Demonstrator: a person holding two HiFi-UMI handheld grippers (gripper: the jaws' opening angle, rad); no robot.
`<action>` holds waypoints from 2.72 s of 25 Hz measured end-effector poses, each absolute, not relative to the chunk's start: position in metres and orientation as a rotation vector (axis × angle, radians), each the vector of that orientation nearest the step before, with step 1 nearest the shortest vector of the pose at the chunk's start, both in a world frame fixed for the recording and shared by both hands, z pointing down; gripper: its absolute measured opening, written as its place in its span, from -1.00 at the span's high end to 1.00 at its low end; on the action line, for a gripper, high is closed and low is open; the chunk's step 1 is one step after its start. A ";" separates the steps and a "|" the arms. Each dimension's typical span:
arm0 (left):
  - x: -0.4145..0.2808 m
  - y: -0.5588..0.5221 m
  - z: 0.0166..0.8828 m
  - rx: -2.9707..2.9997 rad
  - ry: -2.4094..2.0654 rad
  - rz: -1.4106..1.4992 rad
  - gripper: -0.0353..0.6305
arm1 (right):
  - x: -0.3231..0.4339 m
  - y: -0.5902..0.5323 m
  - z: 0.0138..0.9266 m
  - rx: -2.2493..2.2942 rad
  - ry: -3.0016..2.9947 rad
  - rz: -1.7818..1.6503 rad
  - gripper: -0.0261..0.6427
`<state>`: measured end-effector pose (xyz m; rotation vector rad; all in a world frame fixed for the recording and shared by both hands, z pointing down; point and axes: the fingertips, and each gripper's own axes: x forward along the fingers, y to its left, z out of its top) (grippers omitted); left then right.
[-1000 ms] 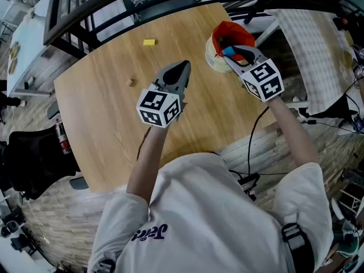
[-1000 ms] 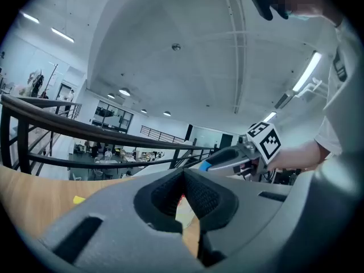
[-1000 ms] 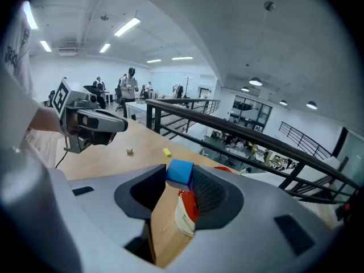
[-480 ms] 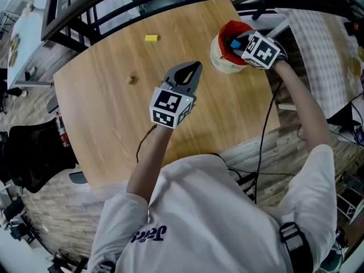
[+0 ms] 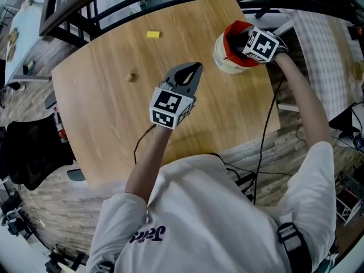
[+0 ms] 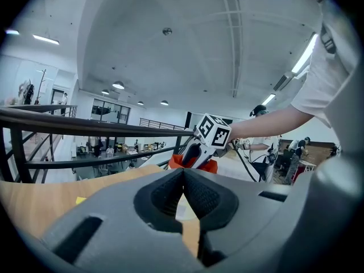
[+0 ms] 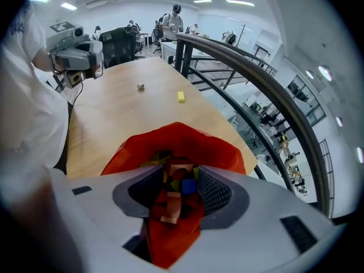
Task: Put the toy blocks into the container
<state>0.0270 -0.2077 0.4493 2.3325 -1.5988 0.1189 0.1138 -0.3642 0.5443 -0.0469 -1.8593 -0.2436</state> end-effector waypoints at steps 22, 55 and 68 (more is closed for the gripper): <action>-0.076 -0.186 0.437 2.145 -1.843 -0.029 0.86 | -0.003 -0.275 0.430 0.199 -2.534 0.044 0.38; -0.214 -0.194 0.557 1.866 -1.918 -0.001 0.86 | -0.234 -0.335 0.718 0.118 -2.254 -0.088 0.38; -0.210 -0.191 0.551 1.865 -1.892 -0.049 0.86 | -0.226 -0.328 0.715 0.121 -2.262 0.008 0.50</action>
